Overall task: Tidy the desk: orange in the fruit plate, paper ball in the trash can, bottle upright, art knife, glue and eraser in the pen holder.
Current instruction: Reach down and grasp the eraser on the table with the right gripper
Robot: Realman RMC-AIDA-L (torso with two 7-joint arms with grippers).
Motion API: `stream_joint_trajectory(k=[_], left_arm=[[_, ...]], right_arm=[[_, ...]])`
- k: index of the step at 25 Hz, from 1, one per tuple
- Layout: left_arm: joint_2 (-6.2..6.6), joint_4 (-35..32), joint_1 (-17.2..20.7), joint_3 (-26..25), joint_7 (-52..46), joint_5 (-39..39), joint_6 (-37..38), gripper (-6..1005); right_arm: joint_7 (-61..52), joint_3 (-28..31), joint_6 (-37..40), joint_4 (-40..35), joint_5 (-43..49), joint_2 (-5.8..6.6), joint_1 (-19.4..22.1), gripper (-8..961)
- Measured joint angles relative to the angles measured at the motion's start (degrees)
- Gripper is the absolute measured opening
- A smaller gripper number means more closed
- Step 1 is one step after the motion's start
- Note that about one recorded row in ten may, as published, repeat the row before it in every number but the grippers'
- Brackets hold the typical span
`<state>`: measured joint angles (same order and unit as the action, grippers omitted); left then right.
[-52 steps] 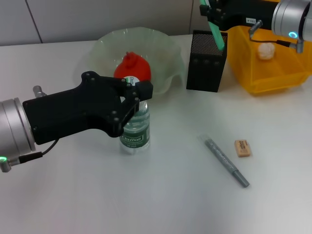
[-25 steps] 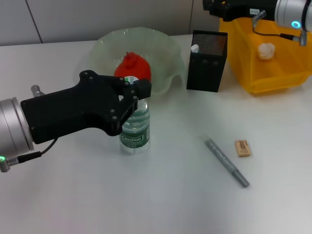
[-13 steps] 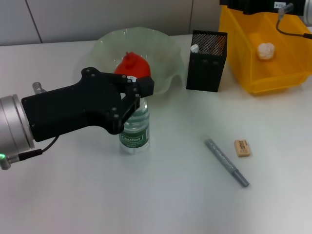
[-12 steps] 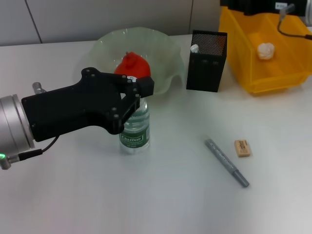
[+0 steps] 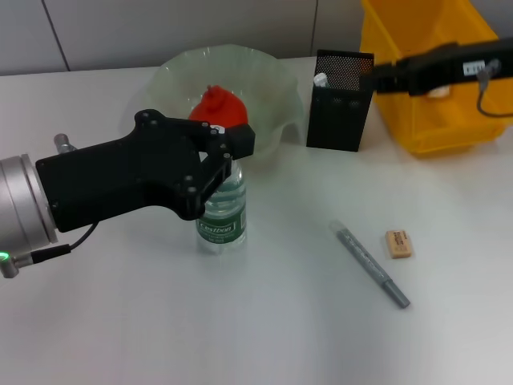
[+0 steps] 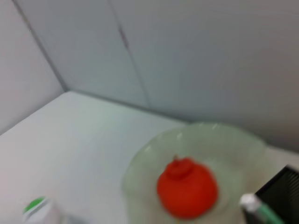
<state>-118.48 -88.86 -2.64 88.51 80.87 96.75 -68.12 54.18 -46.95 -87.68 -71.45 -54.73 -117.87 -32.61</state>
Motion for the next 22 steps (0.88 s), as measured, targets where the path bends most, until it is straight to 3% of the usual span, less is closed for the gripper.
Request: stream_joint_trajectory(k=[7,15,19,22], left_arm=[[0.0,0.0,-0.1,0.1,0.0,0.0,0.0,-1],[-0.09,0.4,-0.9,0.4,0.0,0.0,0.0,-1],[-0.15,0.7,-1.3,0.5,-0.1,0.0,0.0,-1],[-0.23,1.6,-1.7,0.5,0.0,0.0,0.2,-1]], right_arm=[[-5.1,0.0,-11.0,-0.7,1.3,1.93,-0.3,444],[-7.8,-7.4,-15.8,-1.2,17.2,1.98,-2.0,474],[-6.4,-9.6,-17.6,0.8,18.3,1.98,-2.4,483],[-4.8,-9.8,-18.4,3.5,18.7,2.79,-3.6,476]])
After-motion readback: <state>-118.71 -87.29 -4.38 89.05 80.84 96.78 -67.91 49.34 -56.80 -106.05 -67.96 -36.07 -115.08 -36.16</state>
